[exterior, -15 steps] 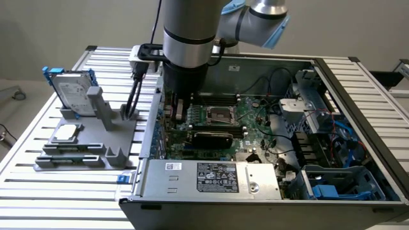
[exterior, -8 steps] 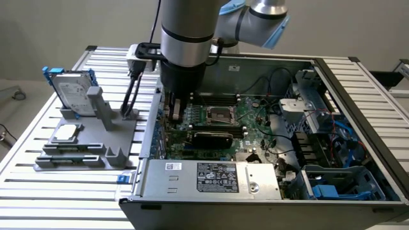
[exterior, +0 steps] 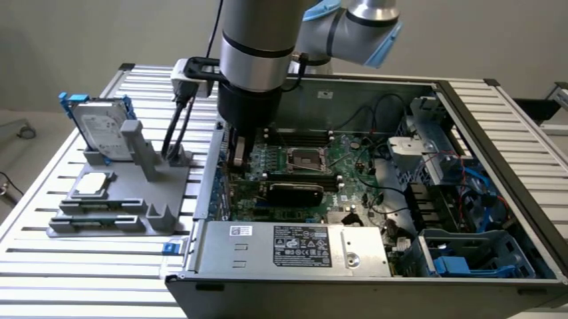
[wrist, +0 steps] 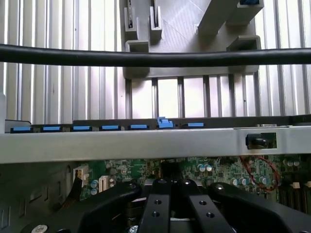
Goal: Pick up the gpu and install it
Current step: 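Press down on the gpu until it lock into place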
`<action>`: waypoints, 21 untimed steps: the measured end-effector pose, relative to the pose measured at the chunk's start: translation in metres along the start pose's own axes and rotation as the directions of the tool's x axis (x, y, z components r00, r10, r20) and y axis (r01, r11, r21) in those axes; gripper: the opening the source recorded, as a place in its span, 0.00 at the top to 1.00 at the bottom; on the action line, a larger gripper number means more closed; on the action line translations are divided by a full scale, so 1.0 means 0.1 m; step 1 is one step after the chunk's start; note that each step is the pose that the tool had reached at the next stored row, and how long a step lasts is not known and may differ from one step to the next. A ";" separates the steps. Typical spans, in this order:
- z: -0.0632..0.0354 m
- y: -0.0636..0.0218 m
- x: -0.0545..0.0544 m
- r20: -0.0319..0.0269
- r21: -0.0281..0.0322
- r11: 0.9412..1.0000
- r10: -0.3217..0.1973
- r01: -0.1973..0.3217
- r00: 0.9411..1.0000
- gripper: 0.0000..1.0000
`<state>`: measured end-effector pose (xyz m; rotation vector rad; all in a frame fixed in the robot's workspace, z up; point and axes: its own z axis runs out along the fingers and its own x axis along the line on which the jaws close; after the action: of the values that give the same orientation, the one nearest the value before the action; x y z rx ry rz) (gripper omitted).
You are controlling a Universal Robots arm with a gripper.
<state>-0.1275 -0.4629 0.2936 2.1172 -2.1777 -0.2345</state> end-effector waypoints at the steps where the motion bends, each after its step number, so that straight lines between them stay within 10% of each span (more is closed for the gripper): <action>1: -0.014 0.003 0.00 -0.001 -0.002 1.000 0.000 0.000 1.000 0.89; 5: -0.052 0.009 0.00 -0.007 -0.012 1.000 0.002 -0.002 1.000 0.89; 12: -0.057 -0.001 -0.01 -0.050 -0.022 1.000 0.008 -0.009 0.999 0.89; 21: -0.057 -0.014 -0.07 -0.052 -0.022 1.000 0.005 -0.007 0.999 0.89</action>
<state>-0.1250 -0.4564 0.2992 2.0809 -2.1426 -0.1999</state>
